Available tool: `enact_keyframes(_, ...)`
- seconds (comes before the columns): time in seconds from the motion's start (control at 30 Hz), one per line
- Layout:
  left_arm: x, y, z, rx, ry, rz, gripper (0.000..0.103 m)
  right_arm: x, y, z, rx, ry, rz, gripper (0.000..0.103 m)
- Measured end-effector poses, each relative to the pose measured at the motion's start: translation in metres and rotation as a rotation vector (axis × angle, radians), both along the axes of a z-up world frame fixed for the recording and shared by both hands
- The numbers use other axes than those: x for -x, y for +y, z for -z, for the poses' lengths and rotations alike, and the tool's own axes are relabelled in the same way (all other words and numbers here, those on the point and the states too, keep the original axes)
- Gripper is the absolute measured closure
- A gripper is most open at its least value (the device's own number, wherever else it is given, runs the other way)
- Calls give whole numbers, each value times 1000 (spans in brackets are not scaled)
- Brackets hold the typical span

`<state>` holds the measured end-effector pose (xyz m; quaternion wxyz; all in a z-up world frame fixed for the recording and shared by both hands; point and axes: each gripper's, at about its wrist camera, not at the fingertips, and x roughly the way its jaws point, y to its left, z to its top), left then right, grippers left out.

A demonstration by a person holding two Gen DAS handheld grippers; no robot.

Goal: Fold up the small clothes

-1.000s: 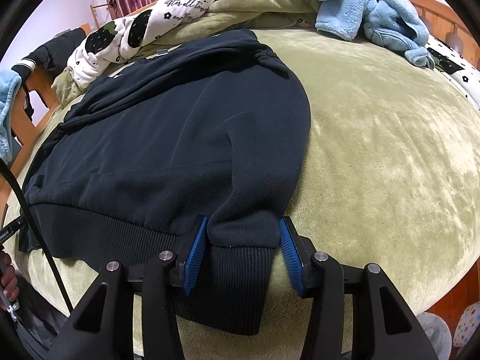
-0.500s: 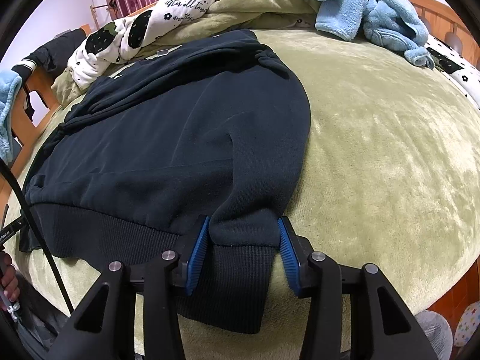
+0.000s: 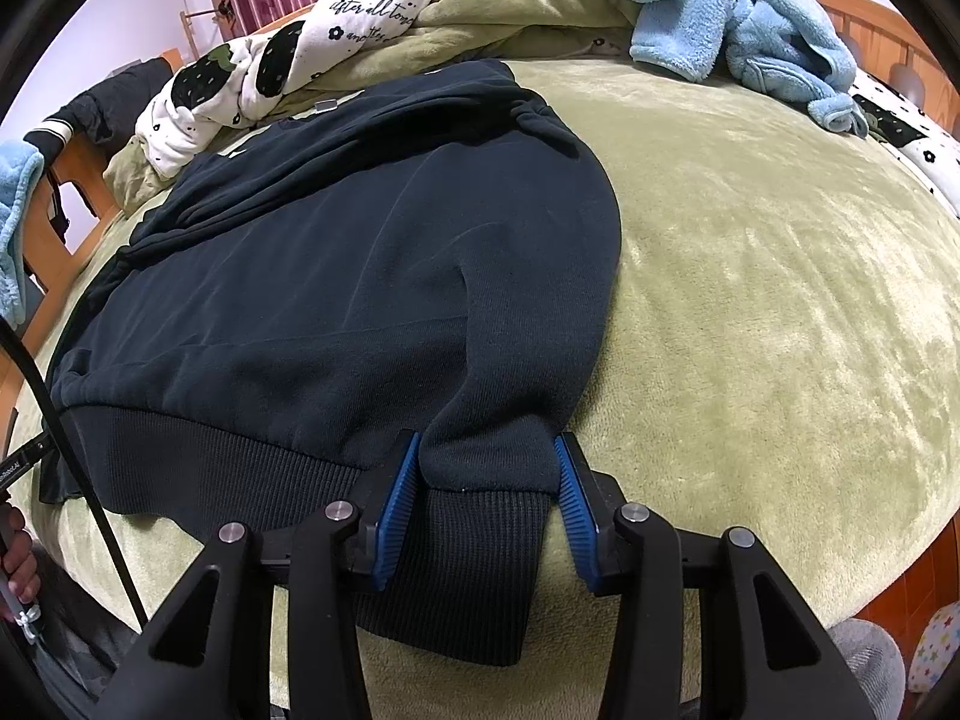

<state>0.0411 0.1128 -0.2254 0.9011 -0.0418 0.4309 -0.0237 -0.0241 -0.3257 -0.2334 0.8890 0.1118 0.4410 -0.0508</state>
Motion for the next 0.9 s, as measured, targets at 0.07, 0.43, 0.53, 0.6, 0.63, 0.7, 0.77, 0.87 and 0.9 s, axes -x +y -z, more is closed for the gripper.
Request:
enact_keyframes(0.07,0,0,0,0,0,0,42,0,-1,0,-6,2,-2,59)
enact_keyframes(0.43,-2,-3,1,26,15,25,60,-3,1,-2,12,-4,-4,67)
enact_keyframes(0.53,-1,-9,1,40,12,49,80,-5,3,-4,29,-8,-19,79)
enact_keyframes(0.6,1,-13,-1,18,1,51,89,-4,2,-7,24,-17,-26,83)
enact_keyframes(0.63,2,-14,-2,17,-1,56,90,-2,0,-9,11,-22,-26,84)
enact_keyframes(0.7,6,-12,-6,34,-6,51,91,2,-5,-12,-22,-35,-18,87)
enact_keyframes(0.77,12,-8,-10,58,-12,40,91,8,-9,-18,-53,-55,-12,90)
enact_keyframes(0.87,22,-5,-16,69,-24,23,91,19,-12,-29,-64,-93,-8,91)
enact_keyframes(0.9,26,-6,-19,63,-30,21,91,22,-11,-32,-59,-96,-8,91)
